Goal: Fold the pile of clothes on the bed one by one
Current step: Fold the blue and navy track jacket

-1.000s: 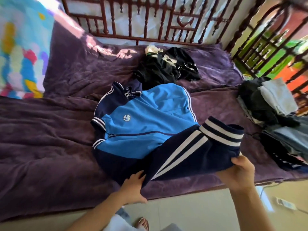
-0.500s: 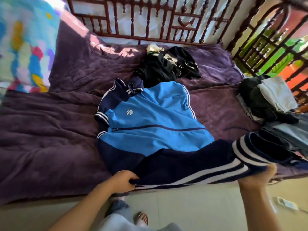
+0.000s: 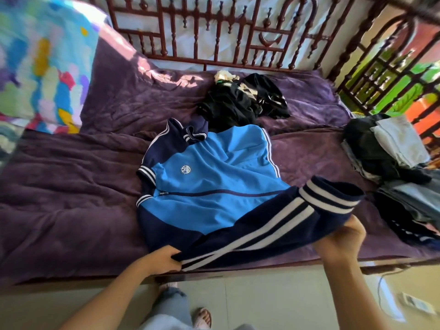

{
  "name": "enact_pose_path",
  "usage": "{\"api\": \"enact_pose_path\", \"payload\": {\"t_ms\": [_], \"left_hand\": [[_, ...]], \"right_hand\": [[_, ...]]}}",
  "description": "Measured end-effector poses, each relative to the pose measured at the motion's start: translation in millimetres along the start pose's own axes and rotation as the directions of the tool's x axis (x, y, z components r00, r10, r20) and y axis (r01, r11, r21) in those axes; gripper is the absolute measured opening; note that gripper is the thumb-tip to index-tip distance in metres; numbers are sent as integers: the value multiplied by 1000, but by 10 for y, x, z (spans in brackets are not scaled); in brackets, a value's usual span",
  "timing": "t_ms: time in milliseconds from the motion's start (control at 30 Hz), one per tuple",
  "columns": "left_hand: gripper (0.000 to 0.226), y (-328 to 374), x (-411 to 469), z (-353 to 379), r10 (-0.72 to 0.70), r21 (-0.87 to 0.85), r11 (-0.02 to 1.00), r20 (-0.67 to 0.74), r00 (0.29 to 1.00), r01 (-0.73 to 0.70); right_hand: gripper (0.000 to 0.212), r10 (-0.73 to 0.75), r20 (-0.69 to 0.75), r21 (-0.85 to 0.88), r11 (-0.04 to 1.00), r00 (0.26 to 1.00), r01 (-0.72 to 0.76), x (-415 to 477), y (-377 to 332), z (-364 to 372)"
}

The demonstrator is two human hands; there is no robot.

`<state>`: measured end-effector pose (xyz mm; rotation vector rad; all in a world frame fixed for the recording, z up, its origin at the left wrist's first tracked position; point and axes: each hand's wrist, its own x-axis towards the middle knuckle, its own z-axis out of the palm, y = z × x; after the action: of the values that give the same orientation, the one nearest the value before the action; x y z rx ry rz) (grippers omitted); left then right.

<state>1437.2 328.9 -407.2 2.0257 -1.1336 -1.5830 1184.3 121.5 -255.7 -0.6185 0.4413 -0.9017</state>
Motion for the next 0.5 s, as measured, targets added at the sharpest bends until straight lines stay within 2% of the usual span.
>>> {"api": "enact_pose_path", "payload": {"t_ms": [33,133,233,333,400,467,500], "left_hand": [[24,-46,-15,13,-16,-81,997,-28,999,14],[33,-131,-30,-1,-74,-232,971,-81,994,53],[28,-146,17,-135,-80,-322,945,-61,995,56],[14,-86,120,-382,-48,-414,910,-96,994,4],[14,12,278,-590,-37,-470,881,-196,980,-61],[10,121,476,-784,-101,-527,842,-362,926,-114],[8,159,578,-866,-142,-540,830,-447,883,-140]], "right_hand": [[35,24,0,27,999,1000,-24,23,-39,24],[47,46,27,-84,996,999,-44,253,15,108],[41,55,78,-50,997,995,-51,540,22,354],[44,39,-68,-147,988,997,-49,1123,31,603],[25,37,-135,-253,965,990,-70,1573,78,770],[19,42,-246,-482,861,968,-160,1957,239,813],[16,47,-321,-632,733,946,-252,2099,371,756]]}}
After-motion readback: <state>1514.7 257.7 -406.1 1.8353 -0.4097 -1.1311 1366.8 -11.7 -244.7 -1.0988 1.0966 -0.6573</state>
